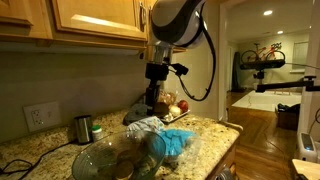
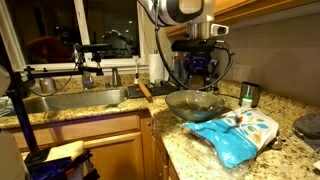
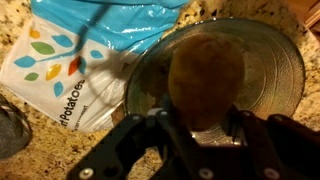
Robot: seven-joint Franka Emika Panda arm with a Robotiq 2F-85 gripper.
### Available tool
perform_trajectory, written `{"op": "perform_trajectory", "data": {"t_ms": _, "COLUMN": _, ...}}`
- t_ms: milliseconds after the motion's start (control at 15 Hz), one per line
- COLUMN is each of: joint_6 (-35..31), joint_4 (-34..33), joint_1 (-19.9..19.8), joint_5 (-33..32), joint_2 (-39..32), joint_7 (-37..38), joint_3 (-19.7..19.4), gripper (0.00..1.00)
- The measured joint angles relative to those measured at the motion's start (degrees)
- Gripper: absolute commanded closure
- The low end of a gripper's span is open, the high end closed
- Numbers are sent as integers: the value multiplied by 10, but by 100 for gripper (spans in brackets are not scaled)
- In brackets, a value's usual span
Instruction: Remove a potato from the bag and put it in the glass bowl
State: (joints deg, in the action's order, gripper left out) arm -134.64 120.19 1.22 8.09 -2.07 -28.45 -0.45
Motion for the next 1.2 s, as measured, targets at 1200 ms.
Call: {"op": "perform_trajectory", "data": {"t_ms": 1200, "joint_6": 49, "joint_4": -131, "joint_1": -5, "joint_5": -2, "joint_2": -173, "joint_7": -43, "joint_3": 46, "gripper": 80}}
